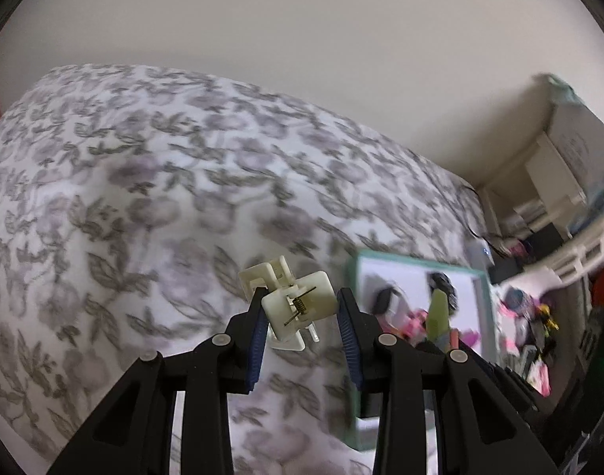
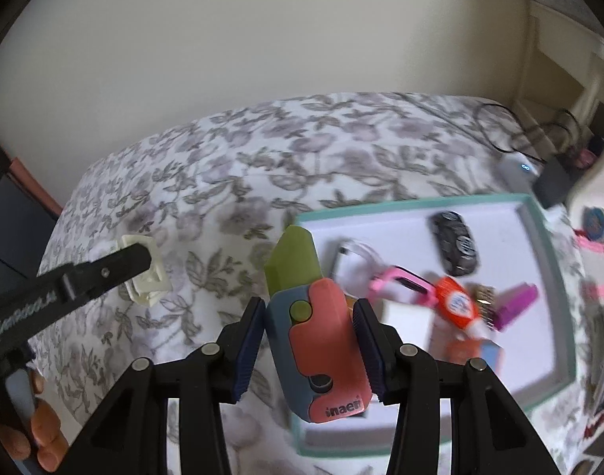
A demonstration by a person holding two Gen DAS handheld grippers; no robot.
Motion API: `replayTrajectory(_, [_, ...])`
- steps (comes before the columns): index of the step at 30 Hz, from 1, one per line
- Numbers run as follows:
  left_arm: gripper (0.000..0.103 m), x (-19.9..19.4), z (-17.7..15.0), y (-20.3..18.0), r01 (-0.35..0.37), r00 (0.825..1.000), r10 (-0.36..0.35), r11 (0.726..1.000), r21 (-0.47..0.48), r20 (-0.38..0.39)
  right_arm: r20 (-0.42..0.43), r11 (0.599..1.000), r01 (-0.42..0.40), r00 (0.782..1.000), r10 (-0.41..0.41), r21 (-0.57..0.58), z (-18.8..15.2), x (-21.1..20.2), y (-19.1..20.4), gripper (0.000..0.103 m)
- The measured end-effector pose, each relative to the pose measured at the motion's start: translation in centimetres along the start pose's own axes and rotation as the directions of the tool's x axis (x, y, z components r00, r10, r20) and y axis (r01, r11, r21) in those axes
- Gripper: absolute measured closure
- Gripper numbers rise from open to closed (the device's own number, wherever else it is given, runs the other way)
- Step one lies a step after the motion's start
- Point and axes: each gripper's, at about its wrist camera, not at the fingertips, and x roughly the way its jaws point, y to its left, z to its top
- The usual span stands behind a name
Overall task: Organize rigid objects
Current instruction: 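Carry the cream clip with the left tool while the right tool carries the toy knife to the tray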
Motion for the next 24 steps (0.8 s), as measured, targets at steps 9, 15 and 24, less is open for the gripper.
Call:
replayTrajectory(9, [0.067,1.2,-2.8,-5.5,0.039,0.998,-0.032,0.992,0.119,-0.06,0.053,0.995,0.054,0.997,-0.058,0.083,0.1,-2.0,-5.0,0.054])
replayTrajectory(15, [0.067,2.6,-4.5,-9.3,0.076,0.992,-0.057,0.981,0.181,-0.109,0.091,0.986,0.09,0.99,-0.104,0.143,0.8,-3.4,-8.6,0.054])
replayTrajectory(24, [0.067,4.4,-6.2,-11.7,0.084,0.985,-0.049,0.973,0.213,-0.166,0.045,0.967,0.188,0.979,-0.198,0.171,0.6,-2.7,-12.3,0.054])
